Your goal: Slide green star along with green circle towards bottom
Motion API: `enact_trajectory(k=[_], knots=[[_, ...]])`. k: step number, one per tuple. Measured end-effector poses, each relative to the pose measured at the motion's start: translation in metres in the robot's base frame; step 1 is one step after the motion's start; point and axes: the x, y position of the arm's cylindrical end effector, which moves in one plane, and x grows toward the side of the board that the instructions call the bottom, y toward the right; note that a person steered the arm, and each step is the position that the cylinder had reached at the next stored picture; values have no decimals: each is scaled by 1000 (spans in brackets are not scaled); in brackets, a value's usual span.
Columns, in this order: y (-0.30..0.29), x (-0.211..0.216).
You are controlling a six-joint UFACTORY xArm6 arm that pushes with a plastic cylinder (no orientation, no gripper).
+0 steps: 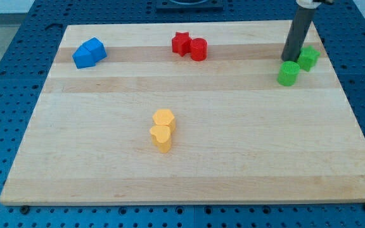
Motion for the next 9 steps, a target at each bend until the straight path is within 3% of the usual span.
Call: enact_trajectory(k=[1, 2, 4, 6, 9], knots=[[1, -33], [43, -58], [108, -58], [111, -50], [90, -4]])
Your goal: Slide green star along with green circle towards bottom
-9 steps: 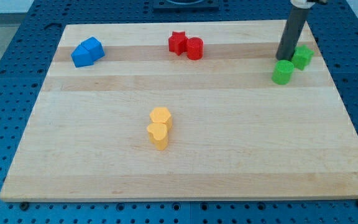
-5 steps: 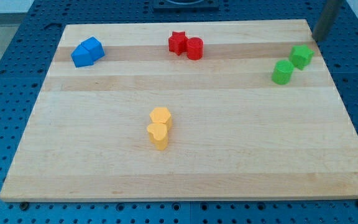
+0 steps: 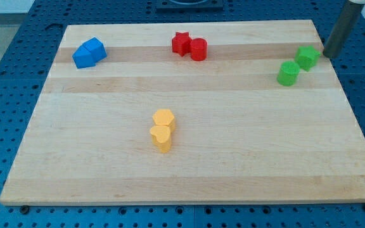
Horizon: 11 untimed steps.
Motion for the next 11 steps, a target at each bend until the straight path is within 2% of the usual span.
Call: enact_trajectory(k=[1, 3, 5, 9, 11], knots=[[-7, -27], [-11, -35], [-24, 2], [-103, 8], [-107, 44]])
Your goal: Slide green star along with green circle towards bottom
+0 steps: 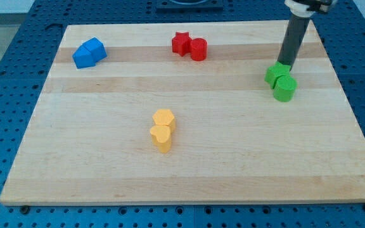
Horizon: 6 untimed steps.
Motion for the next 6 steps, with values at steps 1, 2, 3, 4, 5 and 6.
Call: enact_trajectory(k=[1, 2, 3, 4, 5, 6], knots=[[0, 20], [0, 40], [0, 60], [0, 79], [0, 99], [1, 104]])
